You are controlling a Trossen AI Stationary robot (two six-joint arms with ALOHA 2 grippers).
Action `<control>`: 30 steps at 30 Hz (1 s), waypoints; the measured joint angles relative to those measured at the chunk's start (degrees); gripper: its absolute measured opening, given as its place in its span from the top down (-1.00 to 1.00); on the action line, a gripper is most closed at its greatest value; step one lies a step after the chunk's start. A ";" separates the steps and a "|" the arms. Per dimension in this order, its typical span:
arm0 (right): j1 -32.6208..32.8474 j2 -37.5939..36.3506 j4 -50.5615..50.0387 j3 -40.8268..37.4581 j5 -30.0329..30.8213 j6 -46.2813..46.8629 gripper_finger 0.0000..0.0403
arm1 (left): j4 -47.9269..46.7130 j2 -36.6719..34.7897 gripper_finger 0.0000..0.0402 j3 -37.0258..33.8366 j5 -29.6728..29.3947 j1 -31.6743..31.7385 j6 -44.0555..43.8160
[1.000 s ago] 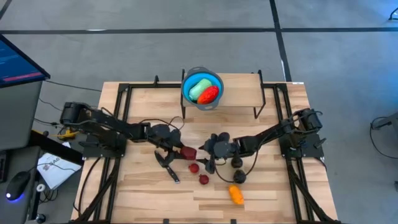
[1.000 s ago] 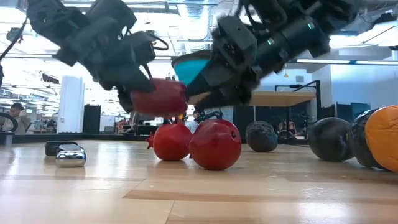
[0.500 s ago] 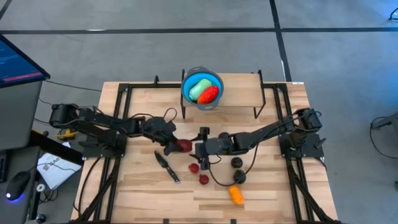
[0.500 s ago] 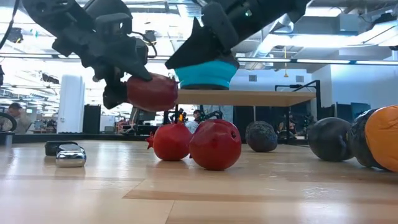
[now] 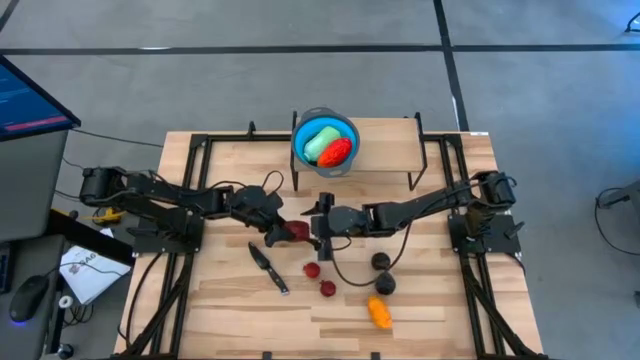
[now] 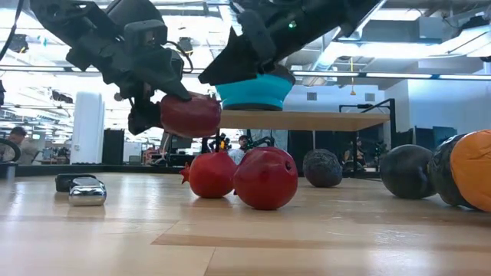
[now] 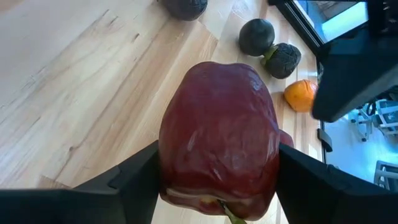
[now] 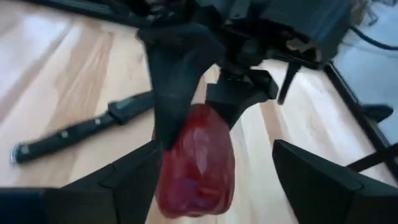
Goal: Pick & Place Fruit
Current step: Put the red apple into the blue strainer bowl on the shelf
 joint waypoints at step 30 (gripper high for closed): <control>3.99 12.28 -1.88 7.75 14.00 -5.46 -0.18 | 3.33 0.14 -0.37 -0.38 0.59 0.08 1.06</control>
